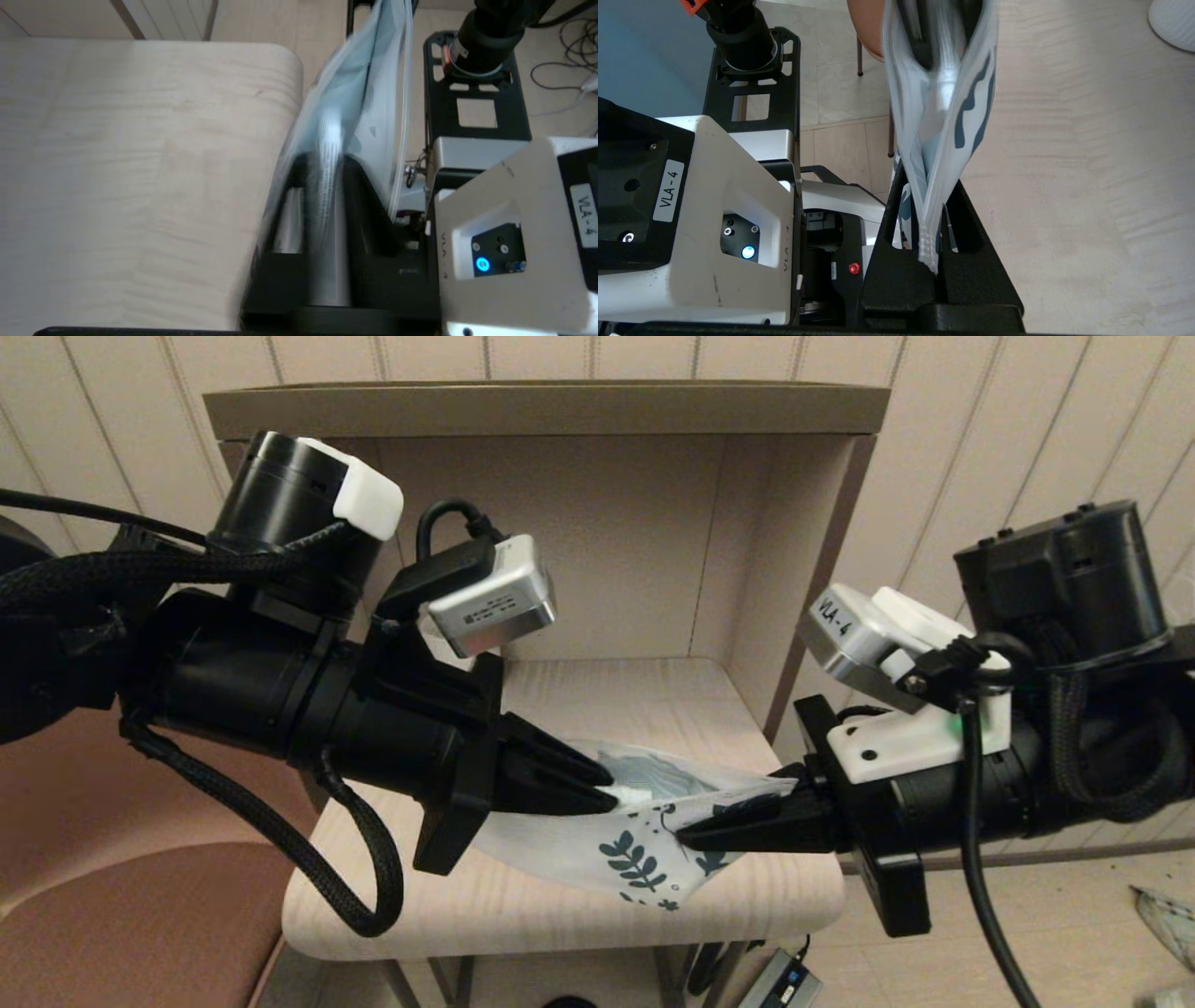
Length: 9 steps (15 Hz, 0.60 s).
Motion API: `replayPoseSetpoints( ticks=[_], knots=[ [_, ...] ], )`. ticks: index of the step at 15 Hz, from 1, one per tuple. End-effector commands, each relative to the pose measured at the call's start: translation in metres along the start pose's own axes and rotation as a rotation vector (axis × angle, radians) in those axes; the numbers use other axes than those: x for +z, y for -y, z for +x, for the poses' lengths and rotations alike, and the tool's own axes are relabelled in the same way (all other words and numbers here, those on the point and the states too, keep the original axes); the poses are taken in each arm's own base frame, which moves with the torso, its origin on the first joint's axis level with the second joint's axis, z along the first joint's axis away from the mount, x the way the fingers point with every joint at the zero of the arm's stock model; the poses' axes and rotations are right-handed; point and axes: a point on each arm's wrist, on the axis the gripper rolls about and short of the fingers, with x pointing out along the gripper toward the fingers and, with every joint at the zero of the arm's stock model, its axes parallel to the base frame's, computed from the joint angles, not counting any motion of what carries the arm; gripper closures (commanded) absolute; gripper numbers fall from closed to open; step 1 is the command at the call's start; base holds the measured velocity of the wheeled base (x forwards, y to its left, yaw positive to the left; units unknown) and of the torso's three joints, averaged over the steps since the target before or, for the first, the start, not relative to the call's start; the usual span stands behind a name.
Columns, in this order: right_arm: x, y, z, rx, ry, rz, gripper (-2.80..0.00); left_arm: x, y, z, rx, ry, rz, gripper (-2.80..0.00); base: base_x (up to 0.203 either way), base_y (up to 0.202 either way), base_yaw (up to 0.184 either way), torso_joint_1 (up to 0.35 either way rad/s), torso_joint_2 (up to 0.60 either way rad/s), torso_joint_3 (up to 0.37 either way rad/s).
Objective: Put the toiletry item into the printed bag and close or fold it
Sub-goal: Place the toothpaste in the storage bag
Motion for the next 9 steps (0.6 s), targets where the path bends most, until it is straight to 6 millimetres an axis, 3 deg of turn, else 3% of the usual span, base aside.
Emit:
replayPoseSetpoints(
  ticks=[1, 6, 9],
  knots=[
    [-0.001, 0.0, 0.001, 0.005, -0.001, 0.0, 0.0, 0.002, -0.002, 0.0, -0.001, 0.004, 0.004, -2.8, 0.0, 0.0, 0.0, 0.0, 0.0, 0.0],
    [-0.004, 0.001, 0.0, 0.004, -0.007, 0.008, 0.0, 0.012, -0.001, -0.007, 0.015, 0.033, 0.026, -2.8, 0.0, 0.0, 0.0, 0.0, 0.0, 0.0],
    [-0.007, 0.001, 0.0, 0.001, -0.014, 0.018, 0.0, 0.021, 0.007, -0.025, 0.049, 0.07, 0.035, -2.8, 0.0, 0.0, 0.0, 0.0, 0.0, 0.0]
  ],
)
